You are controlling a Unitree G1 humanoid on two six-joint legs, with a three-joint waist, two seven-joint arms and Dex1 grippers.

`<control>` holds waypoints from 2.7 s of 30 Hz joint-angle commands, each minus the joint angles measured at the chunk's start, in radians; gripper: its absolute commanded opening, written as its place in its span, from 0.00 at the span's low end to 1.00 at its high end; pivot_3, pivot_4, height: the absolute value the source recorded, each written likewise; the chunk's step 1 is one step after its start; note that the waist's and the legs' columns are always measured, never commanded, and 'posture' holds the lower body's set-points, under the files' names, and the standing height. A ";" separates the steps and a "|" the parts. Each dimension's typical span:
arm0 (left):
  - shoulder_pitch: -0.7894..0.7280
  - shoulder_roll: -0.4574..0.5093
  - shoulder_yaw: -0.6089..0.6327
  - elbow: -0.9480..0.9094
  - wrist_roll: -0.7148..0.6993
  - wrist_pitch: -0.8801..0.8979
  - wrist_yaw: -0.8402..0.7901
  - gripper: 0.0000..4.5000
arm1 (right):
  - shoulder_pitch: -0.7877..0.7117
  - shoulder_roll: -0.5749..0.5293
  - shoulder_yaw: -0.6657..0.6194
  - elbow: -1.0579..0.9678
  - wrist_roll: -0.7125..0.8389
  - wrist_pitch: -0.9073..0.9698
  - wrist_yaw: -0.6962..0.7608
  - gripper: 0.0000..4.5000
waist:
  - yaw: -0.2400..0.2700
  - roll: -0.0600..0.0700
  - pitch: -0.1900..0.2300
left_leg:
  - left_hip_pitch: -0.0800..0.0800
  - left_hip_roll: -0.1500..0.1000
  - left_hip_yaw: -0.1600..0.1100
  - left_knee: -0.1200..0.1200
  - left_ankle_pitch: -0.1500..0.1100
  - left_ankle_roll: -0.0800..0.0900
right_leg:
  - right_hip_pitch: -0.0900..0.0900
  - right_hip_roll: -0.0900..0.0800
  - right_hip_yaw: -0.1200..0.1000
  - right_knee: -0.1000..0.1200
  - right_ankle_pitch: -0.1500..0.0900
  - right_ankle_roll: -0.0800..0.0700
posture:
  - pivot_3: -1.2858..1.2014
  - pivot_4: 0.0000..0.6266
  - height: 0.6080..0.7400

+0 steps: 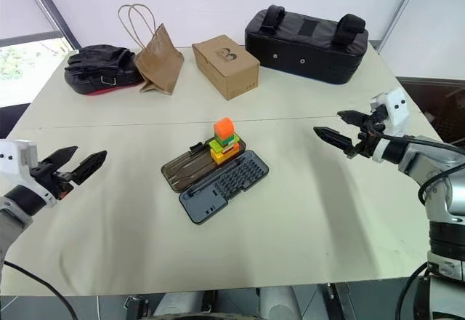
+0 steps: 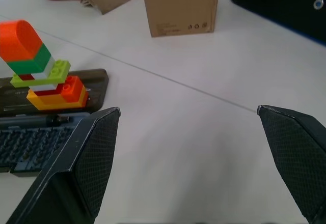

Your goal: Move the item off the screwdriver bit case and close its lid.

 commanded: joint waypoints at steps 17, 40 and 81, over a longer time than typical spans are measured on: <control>-0.058 0.013 -0.075 0.054 0.056 -0.096 -0.038 0.99 | 0.058 0.004 0.019 -0.131 -0.007 0.012 -0.037 1.00 | -0.001 0.000 0.000 | 0.000 0.000 0.000 0.000 0.000 0.000 | 0.000 0.000 0.000 0.000 0.000 0.000 | 0.52 0.24 1.00; -0.184 0.247 -0.222 0.068 -0.031 -0.010 -0.390 0.99 | -0.074 -0.008 0.251 0.010 -0.116 -0.139 0.180 1.00 | -0.005 0.000 0.000 | 0.001 0.000 0.000 0.000 0.000 0.000 | 0.000 0.001 0.000 0.001 0.000 0.000 | 0.52 0.24 1.00; -0.068 0.182 -0.235 -0.143 -0.120 0.052 -0.264 1.00 | -0.698 0.520 0.493 1.038 -0.496 -0.846 0.516 0.87 | -0.012 0.001 0.001 | -0.002 0.000 0.000 -0.001 0.005 -0.009 | -0.004 0.001 0.000 0.002 0.000 0.000 | 0.52 0.24 1.00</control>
